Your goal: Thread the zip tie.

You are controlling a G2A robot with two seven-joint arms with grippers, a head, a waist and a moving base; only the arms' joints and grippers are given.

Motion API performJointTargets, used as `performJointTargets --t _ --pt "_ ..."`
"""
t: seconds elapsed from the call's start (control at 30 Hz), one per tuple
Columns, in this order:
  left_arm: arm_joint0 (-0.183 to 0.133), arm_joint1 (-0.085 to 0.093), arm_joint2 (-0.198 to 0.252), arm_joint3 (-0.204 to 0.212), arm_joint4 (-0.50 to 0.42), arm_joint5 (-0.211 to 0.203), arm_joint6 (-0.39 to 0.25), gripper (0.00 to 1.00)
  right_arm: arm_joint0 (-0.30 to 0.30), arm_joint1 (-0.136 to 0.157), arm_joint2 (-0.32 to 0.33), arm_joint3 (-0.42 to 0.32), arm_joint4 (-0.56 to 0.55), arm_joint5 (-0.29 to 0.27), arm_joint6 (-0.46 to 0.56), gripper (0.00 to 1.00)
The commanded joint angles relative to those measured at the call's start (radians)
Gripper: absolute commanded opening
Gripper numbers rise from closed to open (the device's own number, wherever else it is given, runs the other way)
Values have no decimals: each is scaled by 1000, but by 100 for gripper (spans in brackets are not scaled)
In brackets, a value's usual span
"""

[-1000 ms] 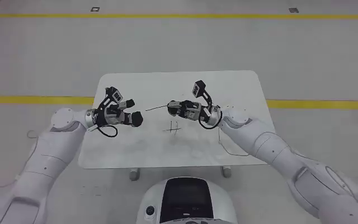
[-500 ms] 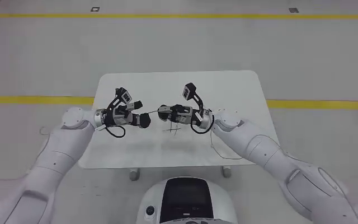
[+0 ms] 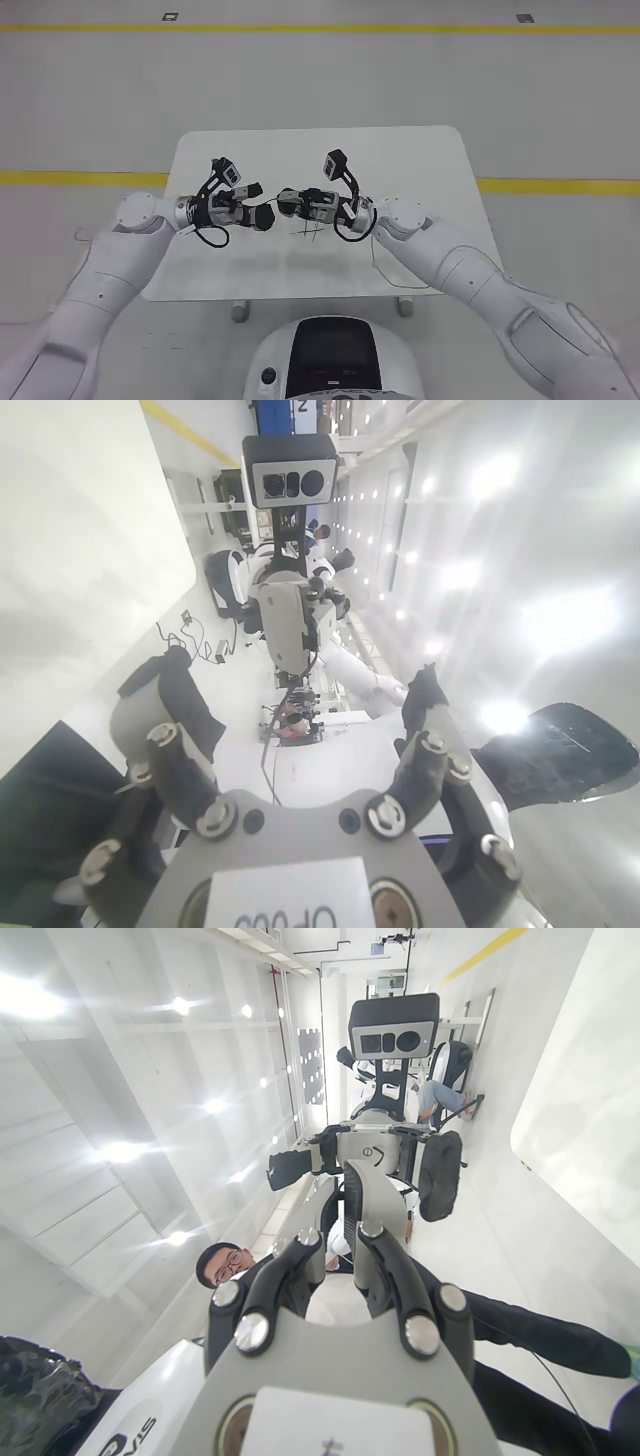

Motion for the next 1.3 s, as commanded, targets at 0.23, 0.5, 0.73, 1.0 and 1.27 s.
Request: performJointTargets --t 0.23,0.5,0.73,1.0,1.27 --pt "23 3 -17 -38 9 9 35 100 -30 7 42 -42 -96 54 -31 0" --pt "31 4 -30 -46 14 13 24 56 -54 15 86 -72 -188 116 -42 0" --pt "32 3 -32 -45 27 20 23 44 -72 16 111 -98 -255 162 -37 0" --pt "27 -2 -30 -37 38 27 25 37 -94 13 146 -111 -262 176 -9 0" --pt "18 -8 -22 -25 45 30 25 27 -111 6 170 -113 -270 180 -4 0"
